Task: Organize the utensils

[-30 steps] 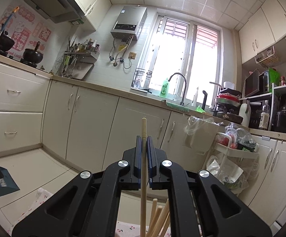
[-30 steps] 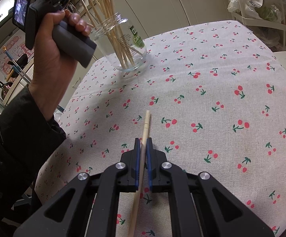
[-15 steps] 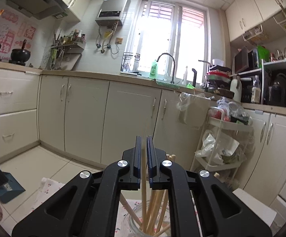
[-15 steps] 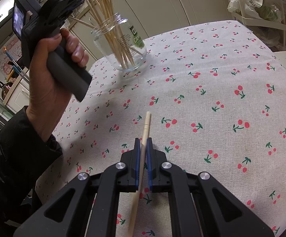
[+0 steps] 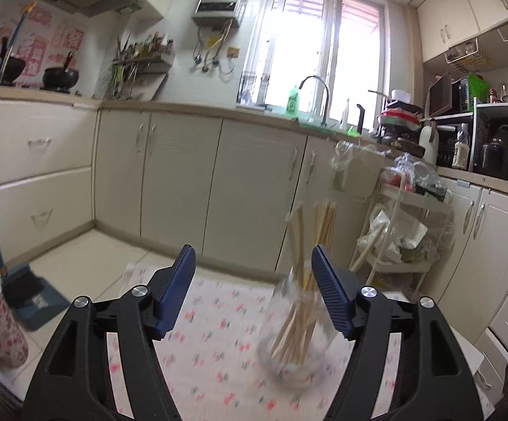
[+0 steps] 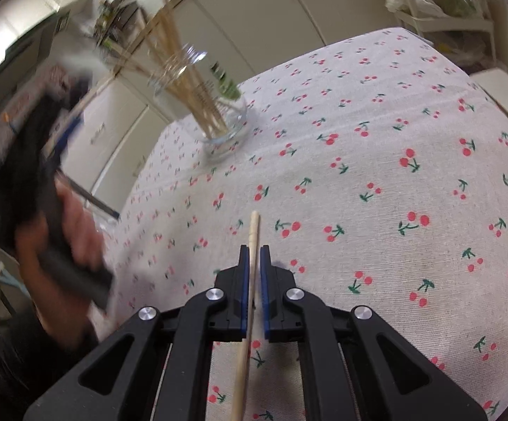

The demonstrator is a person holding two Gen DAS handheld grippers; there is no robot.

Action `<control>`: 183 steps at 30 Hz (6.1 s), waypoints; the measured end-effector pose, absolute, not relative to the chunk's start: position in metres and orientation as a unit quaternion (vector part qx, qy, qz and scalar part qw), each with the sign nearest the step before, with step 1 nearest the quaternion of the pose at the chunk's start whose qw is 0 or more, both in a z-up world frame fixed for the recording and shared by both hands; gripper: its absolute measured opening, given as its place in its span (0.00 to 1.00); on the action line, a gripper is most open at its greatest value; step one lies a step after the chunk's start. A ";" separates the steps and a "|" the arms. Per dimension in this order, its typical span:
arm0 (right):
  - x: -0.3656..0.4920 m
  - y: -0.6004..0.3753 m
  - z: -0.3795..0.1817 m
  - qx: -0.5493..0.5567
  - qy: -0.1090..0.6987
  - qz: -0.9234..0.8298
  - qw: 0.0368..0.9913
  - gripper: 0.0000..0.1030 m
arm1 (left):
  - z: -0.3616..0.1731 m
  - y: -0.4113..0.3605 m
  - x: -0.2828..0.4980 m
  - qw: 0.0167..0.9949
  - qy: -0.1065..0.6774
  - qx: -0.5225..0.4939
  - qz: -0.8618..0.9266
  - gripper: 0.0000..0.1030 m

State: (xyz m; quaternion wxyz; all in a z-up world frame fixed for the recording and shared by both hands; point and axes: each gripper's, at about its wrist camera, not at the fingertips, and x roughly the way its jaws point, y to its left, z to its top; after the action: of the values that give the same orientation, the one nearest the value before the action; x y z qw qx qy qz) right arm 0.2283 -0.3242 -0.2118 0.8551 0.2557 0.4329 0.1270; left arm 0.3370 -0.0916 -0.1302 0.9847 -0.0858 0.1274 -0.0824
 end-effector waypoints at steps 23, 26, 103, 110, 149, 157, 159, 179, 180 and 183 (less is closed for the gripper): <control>0.254 -0.296 -0.196 0.140 0.471 0.081 0.867 0.13 | -0.180 -0.043 0.330 0.965 0.187 -0.178 -0.049 0.78; 0.254 -0.292 -0.186 0.106 0.461 0.069 0.878 0.40 | -0.180 -0.043 0.332 0.964 0.189 -0.181 -0.050 0.78; 0.312 -0.230 -0.065 0.004 0.101 0.036 0.994 0.38 | -0.191 -0.036 0.350 0.947 0.239 -0.214 -0.028 0.87; 0.287 -0.250 -0.048 0.021 0.104 0.022 0.994 0.41 | -0.177 -0.035 0.341 0.948 0.248 -0.198 -0.032 0.88; -0.063 -0.181 -0.027 0.100 0.350 -0.035 0.931 0.93 | -0.011 0.012 0.011 0.945 0.325 -0.022 -0.018 0.92; -0.085 -0.167 -0.021 0.081 0.346 -0.020 0.935 0.93 | 0.000 0.013 -0.031 0.951 0.310 -0.006 -0.018 0.93; -0.087 -0.169 -0.020 0.083 0.345 -0.021 0.935 0.93 | 0.003 0.014 -0.030 0.952 0.306 -0.012 -0.017 0.93; -0.091 -0.166 -0.013 0.082 0.344 -0.012 0.935 0.93 | 0.010 0.024 -0.037 0.954 0.300 -0.015 -0.008 0.93; -0.091 -0.165 -0.013 0.080 0.344 -0.011 0.936 0.93 | 0.010 0.024 -0.037 0.953 0.301 -0.015 -0.009 0.93; -0.093 -0.164 -0.012 0.079 0.343 -0.009 0.936 0.93 | 0.009 0.024 -0.038 0.953 0.302 -0.015 -0.009 0.93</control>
State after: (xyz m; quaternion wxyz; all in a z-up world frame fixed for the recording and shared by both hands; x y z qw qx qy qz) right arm -0.0926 -0.1637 -0.0123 0.9359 0.0787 0.3433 -0.0091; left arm -0.0376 0.0238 0.0090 0.9532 -0.0149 0.3018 -0.0094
